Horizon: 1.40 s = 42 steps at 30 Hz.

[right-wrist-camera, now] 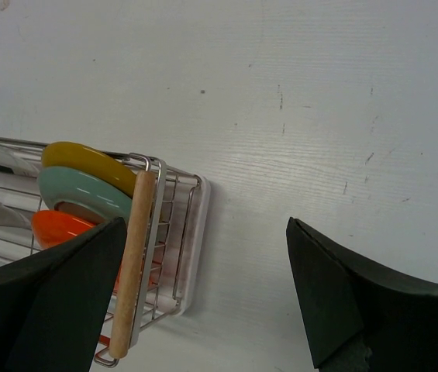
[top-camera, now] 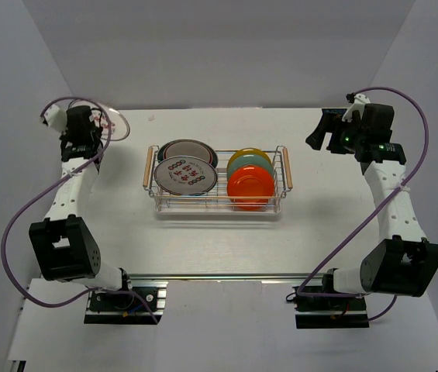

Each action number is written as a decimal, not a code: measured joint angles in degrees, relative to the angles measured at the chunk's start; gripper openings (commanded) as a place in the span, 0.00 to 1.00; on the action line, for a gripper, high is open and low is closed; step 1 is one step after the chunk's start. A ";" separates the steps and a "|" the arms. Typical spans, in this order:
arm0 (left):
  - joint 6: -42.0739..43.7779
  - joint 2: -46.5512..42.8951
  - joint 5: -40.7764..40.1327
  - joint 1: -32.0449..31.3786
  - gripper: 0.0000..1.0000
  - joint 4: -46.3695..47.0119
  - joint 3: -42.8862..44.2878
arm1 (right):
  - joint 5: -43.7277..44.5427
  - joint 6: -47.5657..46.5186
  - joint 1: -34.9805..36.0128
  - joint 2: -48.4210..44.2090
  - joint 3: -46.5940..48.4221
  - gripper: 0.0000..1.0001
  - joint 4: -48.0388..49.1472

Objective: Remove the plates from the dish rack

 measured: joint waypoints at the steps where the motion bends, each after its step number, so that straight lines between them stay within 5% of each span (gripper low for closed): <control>1: -1.62 -0.07 0.13 1.53 0.00 0.46 -2.16 | 0.22 0.13 0.02 0.02 0.00 0.89 -0.07; 9: -10.40 -2.82 3.06 6.56 0.00 3.61 -21.09 | 1.66 0.85 0.00 0.15 -0.07 0.89 -0.52; 19: -16.41 -4.33 7.85 10.99 0.07 8.57 -33.16 | 1.62 1.88 0.00 0.11 -3.87 0.89 -0.20; 22: -17.33 -5.07 8.35 11.52 0.16 8.96 -34.36 | 1.20 2.03 0.00 0.04 -4.57 0.89 0.20; 28: -17.84 -5.33 9.01 12.41 0.57 6.80 -34.36 | 1.01 2.67 0.00 -1.09 -8.44 0.89 1.51; 35: -17.92 -7.85 8.90 13.11 0.70 3.28 -34.75 | 1.01 3.32 0.00 -2.71 -10.23 0.89 1.90; 39: -17.68 -8.79 8.50 13.49 0.94 1.22 -35.01 | 1.01 3.34 0.00 -4.94 -10.97 0.89 2.19; 42: -16.92 -10.56 8.00 13.81 0.98 -0.74 -35.01 | 1.03 3.34 0.00 -5.88 -11.30 0.89 2.45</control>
